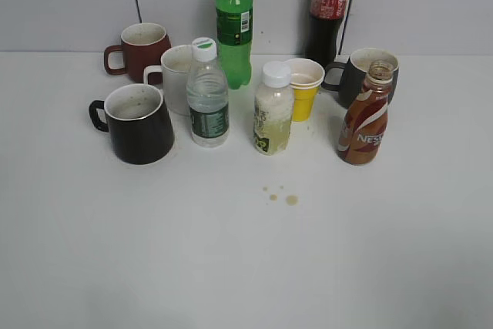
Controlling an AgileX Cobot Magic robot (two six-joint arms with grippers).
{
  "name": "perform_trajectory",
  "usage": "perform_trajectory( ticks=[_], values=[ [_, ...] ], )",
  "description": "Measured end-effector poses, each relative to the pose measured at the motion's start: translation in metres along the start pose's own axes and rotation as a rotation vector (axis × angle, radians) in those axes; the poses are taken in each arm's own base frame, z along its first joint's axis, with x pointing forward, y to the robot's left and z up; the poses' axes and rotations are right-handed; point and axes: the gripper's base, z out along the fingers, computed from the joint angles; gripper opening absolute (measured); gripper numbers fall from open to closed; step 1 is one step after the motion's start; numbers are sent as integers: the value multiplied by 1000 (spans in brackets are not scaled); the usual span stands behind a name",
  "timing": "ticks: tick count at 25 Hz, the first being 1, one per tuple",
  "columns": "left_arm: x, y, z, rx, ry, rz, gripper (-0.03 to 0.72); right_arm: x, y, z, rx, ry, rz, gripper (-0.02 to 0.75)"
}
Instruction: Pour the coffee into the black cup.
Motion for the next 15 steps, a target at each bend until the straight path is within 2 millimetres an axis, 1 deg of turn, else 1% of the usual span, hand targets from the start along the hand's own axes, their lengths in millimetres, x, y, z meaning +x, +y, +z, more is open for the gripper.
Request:
perform_trajectory(
  ticks=[15],
  values=[
    [0, 0, 0, 0, 0, 0, 240, 0, 0, 0, 0, 0, -1, 586]
  ],
)
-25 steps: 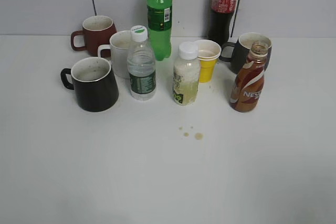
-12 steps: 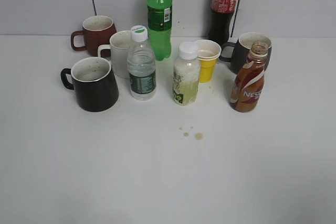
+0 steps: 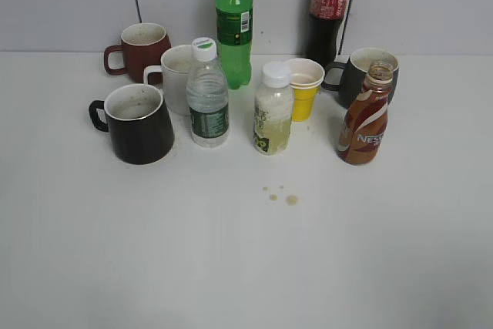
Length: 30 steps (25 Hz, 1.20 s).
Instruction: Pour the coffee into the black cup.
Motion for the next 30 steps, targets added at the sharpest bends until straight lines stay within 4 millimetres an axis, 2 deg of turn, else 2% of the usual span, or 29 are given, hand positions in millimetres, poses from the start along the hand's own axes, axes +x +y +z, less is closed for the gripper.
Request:
perform_trajectory(
  ticks=[25, 30],
  values=[
    [0, -1, 0, 34, 0, 1, 240, 0, 0, 0, 0, 0, 0, 585],
    [-20, -1, 7, 44, -88, 4, 240, -12, 0, -4, 3, -83, -11, 585]
  ],
)
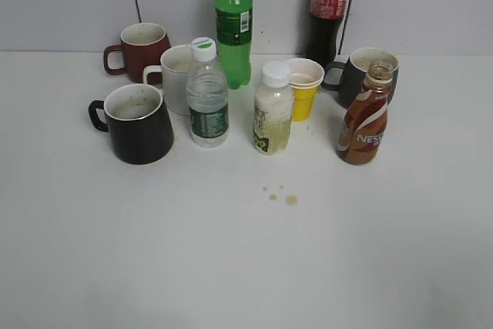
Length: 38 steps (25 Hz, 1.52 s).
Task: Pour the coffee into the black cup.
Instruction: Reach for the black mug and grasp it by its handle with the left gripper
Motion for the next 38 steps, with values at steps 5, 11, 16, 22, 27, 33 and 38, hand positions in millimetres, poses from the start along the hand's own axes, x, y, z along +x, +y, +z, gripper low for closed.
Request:
perform_trajectory(
  ticks=[5, 11, 16, 22, 27, 33, 38],
  values=[
    [-18, 3, 32, -10, -148, -6, 240, -19, -1, 26, -28, 3, -10, 586],
    [-15, 9, 90, -36, -309, -9, 240, -31, -3, 87, -64, -5, -1, 586],
    [-16, 14, 138, -59, -351, -15, 240, -40, 1, 129, -100, -20, -12, 585],
    [2, 20, 205, -80, -300, 4, 240, -36, 10, 183, -106, 16, -22, 586],
    [35, 18, 250, -20, -248, 76, 240, -29, 13, 216, -77, 16, -10, 584],
    [75, 15, 296, 56, -144, 88, 291, -11, 13, 250, -27, 2, 19, 556],
    [104, 12, 327, 118, -50, 106, 377, 13, 15, 268, -12, -40, 0, 554]
  ],
)
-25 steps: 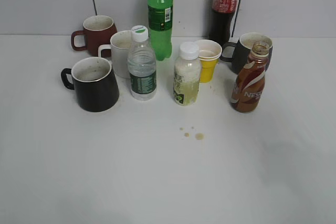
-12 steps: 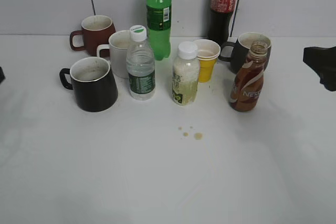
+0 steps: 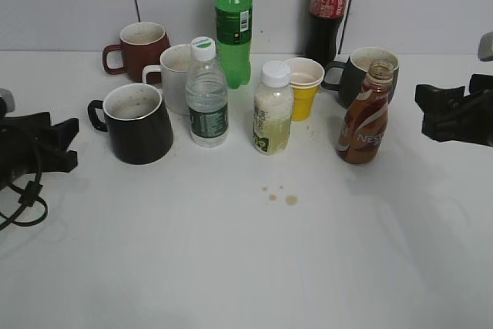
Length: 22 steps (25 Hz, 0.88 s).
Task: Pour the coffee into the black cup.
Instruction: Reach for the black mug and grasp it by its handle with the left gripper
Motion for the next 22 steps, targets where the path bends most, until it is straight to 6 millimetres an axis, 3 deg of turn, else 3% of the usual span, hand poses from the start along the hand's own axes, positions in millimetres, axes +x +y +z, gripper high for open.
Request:
perform_trajectory(
  ticks=[10, 22],
  values=[
    [9, -1, 43, 93, -25, 44, 365, 40, 7, 26, -30, 17, -46, 554],
    [16, 2, 85, 130, -38, 76, 349, 41, 10, 29, -61, -20, -49, 554]
  ],
)
